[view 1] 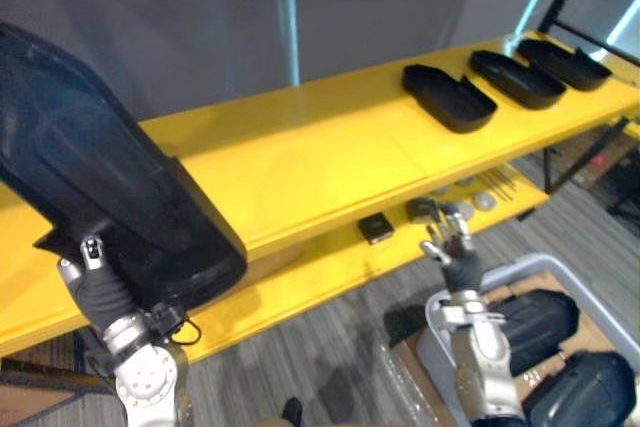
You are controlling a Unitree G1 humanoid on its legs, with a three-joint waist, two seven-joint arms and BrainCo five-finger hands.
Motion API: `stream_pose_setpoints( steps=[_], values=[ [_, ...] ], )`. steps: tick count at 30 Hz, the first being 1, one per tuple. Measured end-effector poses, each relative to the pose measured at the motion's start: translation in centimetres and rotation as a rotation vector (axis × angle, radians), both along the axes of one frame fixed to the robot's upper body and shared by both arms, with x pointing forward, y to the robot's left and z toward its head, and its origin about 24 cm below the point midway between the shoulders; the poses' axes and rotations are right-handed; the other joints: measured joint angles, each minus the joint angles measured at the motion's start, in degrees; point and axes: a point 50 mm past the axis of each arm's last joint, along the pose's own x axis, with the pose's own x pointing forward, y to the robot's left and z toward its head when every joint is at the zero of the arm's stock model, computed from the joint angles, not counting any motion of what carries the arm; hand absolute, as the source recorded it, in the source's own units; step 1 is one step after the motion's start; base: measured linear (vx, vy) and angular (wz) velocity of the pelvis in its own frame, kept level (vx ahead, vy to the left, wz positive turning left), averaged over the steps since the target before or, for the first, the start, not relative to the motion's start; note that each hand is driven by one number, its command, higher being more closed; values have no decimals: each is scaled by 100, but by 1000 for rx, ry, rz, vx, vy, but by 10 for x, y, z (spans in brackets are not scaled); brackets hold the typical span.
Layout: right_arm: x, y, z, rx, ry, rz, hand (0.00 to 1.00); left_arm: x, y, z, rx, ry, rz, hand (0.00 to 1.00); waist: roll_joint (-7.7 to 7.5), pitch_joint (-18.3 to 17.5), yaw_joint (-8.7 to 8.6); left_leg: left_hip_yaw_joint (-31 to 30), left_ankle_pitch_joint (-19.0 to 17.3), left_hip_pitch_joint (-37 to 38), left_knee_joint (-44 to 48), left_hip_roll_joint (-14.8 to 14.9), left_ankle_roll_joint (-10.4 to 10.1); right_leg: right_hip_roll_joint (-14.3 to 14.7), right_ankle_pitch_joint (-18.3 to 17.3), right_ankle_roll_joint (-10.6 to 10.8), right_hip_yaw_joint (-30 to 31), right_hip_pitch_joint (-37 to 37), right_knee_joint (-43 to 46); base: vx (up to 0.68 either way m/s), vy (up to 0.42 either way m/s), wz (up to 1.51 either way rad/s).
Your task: Walk over and take plastic housings, then place them on the shelf
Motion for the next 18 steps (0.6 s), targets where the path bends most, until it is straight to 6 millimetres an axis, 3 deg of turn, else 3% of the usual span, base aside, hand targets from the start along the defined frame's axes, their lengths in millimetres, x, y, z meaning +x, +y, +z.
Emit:
stream_pose_setpoints(
  steps=[5,7,13,16,17,18],
  values=[
    [2,11,-4,-11,26,17,0,-3,2,-4,-35,7,-59,100,42,-54,16,1104,-2,-206,2,214,16,-123,2,3,-700,202,-78,-7,19,80],
    [2,9,-9,-56,51,-9,0,-2,1,-4,-31,2,-96,100,110,-67,18,1109,244,-282,3,206,18,-150,-3,3,-815,227,-60,17,98,59],
    [2,-1,-18,-62,96,-68,0,3,-1,-4,-5,-2,-164,100,122,-57,-49,1128,305,-189,3,70,52,-275,-72,-44,-844,276,76,18,49,6],
    [-1,-17,-23,-68,123,-159,0,14,-9,-6,2,-16,-239,100,198,5,-189,1153,205,-61,0,60,130,-523,-293,-60,-905,14,990,-43,43,-6],
    [-3,-23,-25,-66,134,-191,0,19,-10,-6,11,-18,-267,100,260,29,-230,1184,193,-11,0,106,148,-625,-293,-61,-871,-257,1646,-114,77,-24],
    [-5,-25,-26,-64,138,-208,0,22,-10,-2,38,-25,-291,100,213,92,-265,1309,169,72,0,124,176,-765,-295,-65,-728,-555,2283,-107,75,-31]
  ],
)
